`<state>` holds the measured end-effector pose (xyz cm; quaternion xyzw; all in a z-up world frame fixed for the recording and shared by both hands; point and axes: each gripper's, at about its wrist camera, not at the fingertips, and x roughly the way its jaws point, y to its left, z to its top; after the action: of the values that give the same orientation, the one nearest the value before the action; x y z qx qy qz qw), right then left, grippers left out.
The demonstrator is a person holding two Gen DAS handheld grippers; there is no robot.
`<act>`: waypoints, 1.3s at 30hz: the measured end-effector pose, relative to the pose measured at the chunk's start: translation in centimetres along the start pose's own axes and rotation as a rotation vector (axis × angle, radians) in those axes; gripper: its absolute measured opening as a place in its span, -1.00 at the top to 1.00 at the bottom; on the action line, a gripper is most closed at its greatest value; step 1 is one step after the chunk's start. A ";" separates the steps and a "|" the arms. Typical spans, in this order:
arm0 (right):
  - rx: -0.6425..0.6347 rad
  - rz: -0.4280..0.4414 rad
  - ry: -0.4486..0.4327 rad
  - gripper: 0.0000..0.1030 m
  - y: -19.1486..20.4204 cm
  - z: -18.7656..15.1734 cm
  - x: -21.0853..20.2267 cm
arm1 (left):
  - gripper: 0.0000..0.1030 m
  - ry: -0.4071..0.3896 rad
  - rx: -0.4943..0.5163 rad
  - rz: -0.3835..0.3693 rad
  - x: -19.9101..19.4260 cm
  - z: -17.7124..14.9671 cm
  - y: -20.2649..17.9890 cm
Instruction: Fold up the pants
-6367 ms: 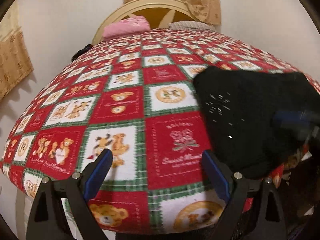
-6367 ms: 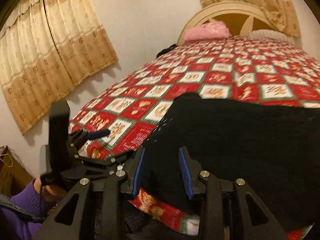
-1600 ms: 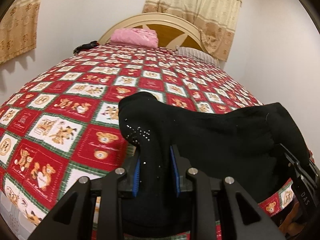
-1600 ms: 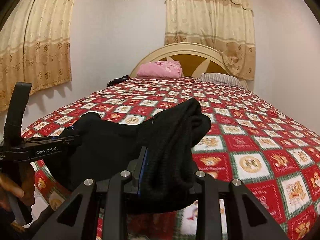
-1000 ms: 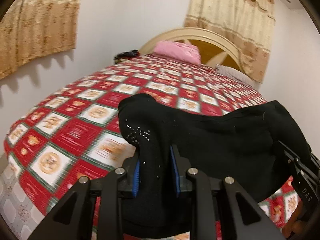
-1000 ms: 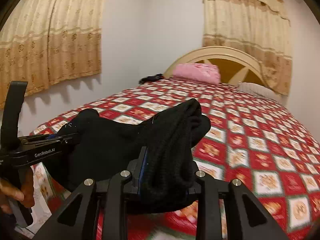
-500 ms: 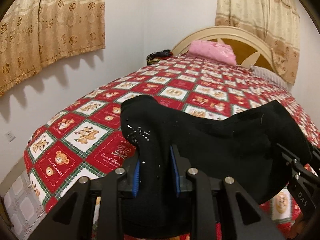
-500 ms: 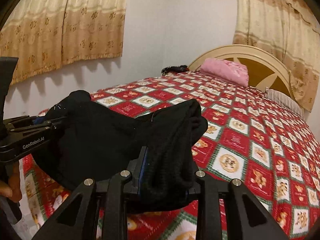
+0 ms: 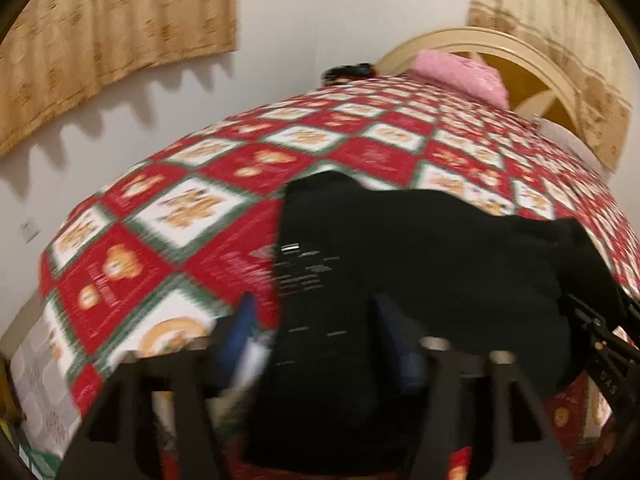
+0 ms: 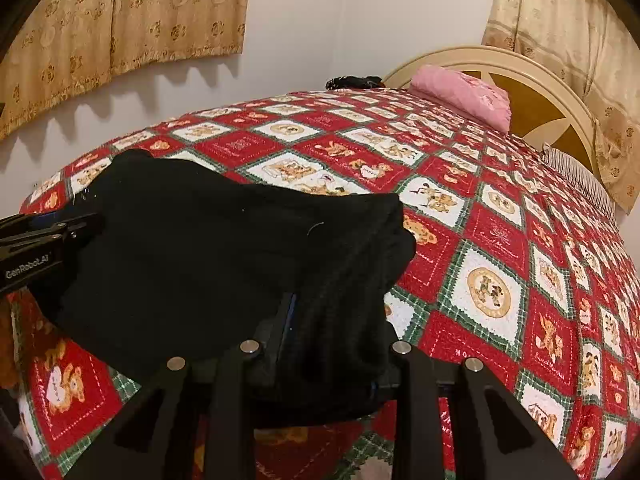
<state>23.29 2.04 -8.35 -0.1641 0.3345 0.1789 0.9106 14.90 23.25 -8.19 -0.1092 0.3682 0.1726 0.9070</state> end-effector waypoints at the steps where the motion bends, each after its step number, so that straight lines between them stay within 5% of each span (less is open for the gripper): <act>1: -0.010 -0.005 0.006 0.40 0.1 0.0 0.1 | -0.80 0.006 -0.014 0.017 0.0 0.0 0.7; 7: -0.038 -0.030 0.023 0.30 0.4 -0.1 0.6 | -1.00 0.088 -0.174 0.045 0.1 -1.2 6.8; 13: 0.013 0.001 0.029 -0.11 -0.8 0.0 0.4 | -1.00 0.047 -0.129 0.105 -2.0 -0.9 5.9; 15: 0.050 0.037 0.014 -0.11 -1.9 -0.2 -0.8 | -1.00 0.008 -0.106 0.082 -3.1 -0.4 5.3; 21: 0.172 0.012 -0.153 -0.24 -5.3 -1.5 -7.3 | -1.00 -0.081 -0.024 0.019 -4.0 1.4 2.0; 23: 0.221 0.035 -0.188 -0.10 -6.0 -1.6 -8.5 | -1.00 -0.080 0.011 -0.002 -3.3 1.6 0.4; 25: 0.216 0.053 -0.168 0.47 -5.7 -1.1 -8.3 | -1.00 -0.087 0.044 -0.018 -2.9 1.8 -1.0; 34: 0.104 0.063 -0.088 0.47 -1.1 -0.9 -4.4 | -1.00 -0.030 0.121 0.065 -0.4 0.5 -3.2; 39: 0.204 0.069 0.003 0.47 -3.7 -2.4 -2.0 | -1.00 -0.020 0.105 0.060 -0.2 -0.4 -3.0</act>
<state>22.14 -2.64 -8.05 -0.0592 0.3579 0.1747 0.9153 15.73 20.34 -8.12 -0.0489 0.3710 0.1812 0.9095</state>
